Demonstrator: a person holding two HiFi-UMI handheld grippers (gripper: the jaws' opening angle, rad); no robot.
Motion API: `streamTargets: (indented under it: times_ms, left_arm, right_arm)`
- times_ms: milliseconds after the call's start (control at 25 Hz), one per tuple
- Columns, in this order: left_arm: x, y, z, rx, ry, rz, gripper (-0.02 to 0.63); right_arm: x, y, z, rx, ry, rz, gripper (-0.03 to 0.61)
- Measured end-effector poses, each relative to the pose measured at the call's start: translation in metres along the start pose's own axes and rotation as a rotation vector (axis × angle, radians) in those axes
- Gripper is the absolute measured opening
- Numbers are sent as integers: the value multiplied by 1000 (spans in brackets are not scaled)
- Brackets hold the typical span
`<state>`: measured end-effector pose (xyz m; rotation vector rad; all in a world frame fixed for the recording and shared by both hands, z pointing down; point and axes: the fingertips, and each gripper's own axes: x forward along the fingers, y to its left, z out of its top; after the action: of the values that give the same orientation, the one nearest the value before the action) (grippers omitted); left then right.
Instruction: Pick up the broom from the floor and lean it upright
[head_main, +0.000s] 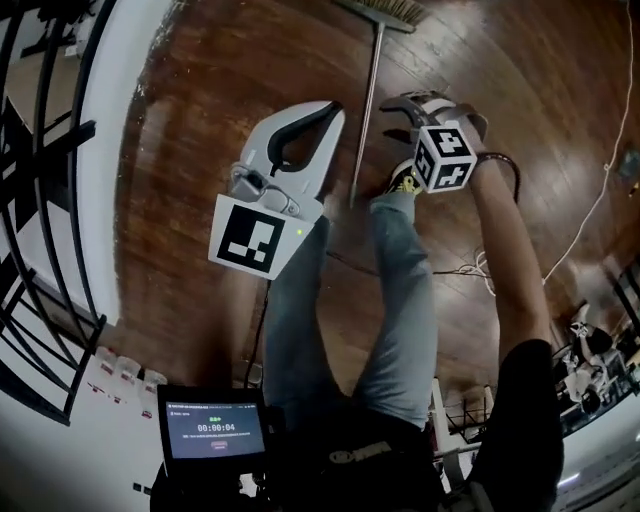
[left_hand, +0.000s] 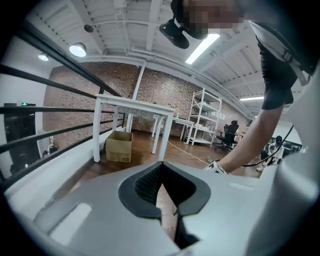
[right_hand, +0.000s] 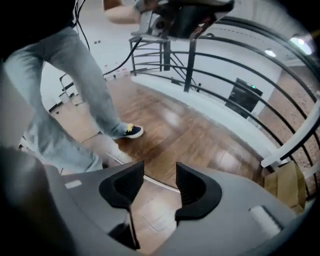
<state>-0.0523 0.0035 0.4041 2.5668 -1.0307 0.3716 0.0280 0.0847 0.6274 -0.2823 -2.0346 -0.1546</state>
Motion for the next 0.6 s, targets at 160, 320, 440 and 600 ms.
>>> streamTargets:
  times_ms: [160, 320, 440, 600]
  left_arm:
    - [66, 25, -77, 10, -4, 32, 17]
    - [91, 48, -159, -3, -14, 41, 17]
    - [93, 61, -190, -31, 9, 54, 17]
    - [88, 70, -187, -96, -5, 84, 17]
  right_arm:
    - [114, 10, -81, -204, 109, 109, 203]
    - [227, 13, -119, -326, 114, 108, 233]
    - [276, 31, -142, -493, 172, 147, 239]
    - [294, 61, -175, -776, 282, 232, 238]
